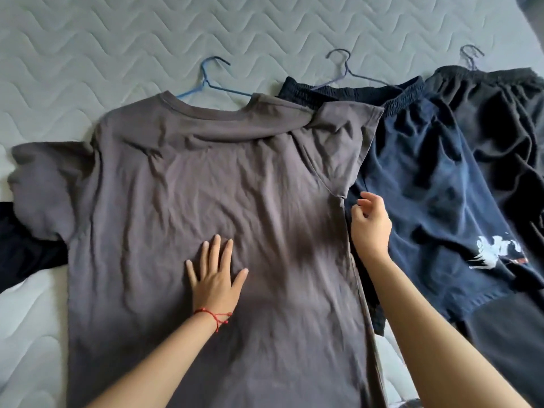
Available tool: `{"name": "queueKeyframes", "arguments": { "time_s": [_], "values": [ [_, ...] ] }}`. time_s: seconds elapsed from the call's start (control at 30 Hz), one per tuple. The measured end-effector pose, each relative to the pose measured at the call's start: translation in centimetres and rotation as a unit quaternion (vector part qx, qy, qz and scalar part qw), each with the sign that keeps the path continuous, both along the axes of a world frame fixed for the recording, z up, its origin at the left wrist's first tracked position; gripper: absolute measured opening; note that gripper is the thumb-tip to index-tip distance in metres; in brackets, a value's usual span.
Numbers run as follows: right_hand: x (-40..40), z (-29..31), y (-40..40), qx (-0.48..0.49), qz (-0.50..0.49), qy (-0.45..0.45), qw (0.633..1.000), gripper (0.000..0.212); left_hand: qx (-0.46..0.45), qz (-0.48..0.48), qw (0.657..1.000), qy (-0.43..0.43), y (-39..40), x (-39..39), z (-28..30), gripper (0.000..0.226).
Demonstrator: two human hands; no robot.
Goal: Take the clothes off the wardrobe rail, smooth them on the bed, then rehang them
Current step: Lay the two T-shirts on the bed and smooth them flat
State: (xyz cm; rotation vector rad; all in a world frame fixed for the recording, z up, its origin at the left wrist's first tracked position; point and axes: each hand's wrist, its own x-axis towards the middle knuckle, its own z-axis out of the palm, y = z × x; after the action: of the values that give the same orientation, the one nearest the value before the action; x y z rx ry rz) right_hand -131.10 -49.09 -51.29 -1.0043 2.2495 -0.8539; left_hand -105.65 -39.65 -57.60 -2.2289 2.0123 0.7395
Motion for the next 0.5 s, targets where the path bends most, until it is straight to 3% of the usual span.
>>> {"name": "queueKeyframes", "arguments": {
  "time_s": [0.07, 0.17, 0.3, 0.4, 0.5],
  "values": [
    [-0.9, -0.2, -2.7, 0.002, -0.018, 0.004, 1.0, 0.035, 0.002, 0.002, 1.0, -0.028, 0.2, -0.2, -0.8, 0.07],
    [-1.9, -1.4, -6.6, 0.038, -0.031, -0.06, 0.997, 0.036, 0.016, 0.009, 0.998, -0.058, 0.2, -0.5, -1.0, 0.071],
    [-2.0, -2.6, -9.7, 0.039, -0.057, -0.187, 0.98, 0.013, 0.011, 0.0, 0.996, -0.085, 0.2, -0.3, -1.7, 0.071],
    [-1.8, -2.5, -10.4, 0.033, -0.087, -0.282, 0.955, 0.026, -0.002, 0.004, 0.996, -0.092, 0.2, -0.1, -2.0, 0.067],
    [-1.9, -2.0, -10.1, 0.033, -0.109, -0.328, 0.938, 0.022, 0.02, -0.003, 0.995, -0.097, 0.2, -0.3, -1.8, 0.067]
  ]
}}
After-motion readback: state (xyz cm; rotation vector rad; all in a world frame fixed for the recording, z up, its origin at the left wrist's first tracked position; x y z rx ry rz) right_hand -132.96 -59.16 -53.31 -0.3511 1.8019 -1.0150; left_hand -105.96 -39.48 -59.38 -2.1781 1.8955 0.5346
